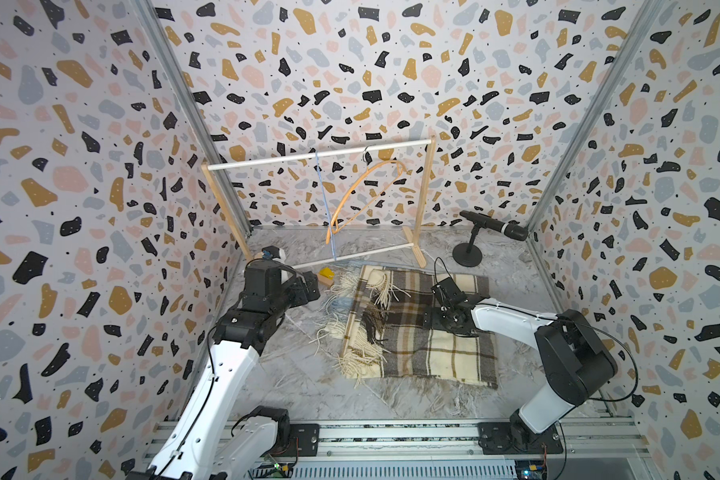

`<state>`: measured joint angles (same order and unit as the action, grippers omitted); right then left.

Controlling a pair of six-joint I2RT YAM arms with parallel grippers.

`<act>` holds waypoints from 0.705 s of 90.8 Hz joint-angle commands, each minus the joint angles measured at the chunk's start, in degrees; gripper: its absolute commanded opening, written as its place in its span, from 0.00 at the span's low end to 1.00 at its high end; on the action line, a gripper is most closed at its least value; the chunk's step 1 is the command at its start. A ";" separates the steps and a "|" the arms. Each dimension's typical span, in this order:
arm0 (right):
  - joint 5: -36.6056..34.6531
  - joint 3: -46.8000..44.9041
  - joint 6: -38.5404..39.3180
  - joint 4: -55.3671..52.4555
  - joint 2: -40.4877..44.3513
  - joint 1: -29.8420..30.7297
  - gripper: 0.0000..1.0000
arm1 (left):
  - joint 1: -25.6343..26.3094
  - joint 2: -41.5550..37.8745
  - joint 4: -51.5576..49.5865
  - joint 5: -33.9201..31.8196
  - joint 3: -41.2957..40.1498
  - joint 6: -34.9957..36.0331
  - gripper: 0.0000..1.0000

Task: Hang the scarf on the hanger
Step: Move the scarf to the center of the board.

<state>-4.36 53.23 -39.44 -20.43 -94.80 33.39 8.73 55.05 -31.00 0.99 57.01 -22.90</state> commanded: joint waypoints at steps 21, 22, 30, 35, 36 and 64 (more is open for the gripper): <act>6.56 1.42 -0.10 -0.93 -4.68 4.48 1.00 | 0.14 1.39 -2.36 0.91 7.14 2.43 1.00; 6.51 1.43 -0.06 -0.97 -4.69 4.49 1.00 | 0.14 1.47 -2.38 0.84 7.32 2.51 1.00; 4.90 1.39 0.48 -1.46 -3.59 4.49 1.00 | 0.13 2.26 -2.77 0.55 9.40 3.29 1.00; 3.37 1.49 1.40 -1.90 -2.81 4.42 1.00 | 0.13 2.97 -3.08 0.71 11.12 3.92 1.00; 3.07 1.55 1.66 -1.99 -2.52 4.41 1.00 | 0.14 3.18 -3.13 0.78 11.51 4.13 1.00; -0.29 2.82 9.92 -4.53 5.54 2.13 1.00 | 0.14 14.16 -5.86 6.67 31.80 5.47 1.00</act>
<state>-4.67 55.57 -34.28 -21.56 -94.67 36.40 8.73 66.02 -37.41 4.08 81.91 -18.59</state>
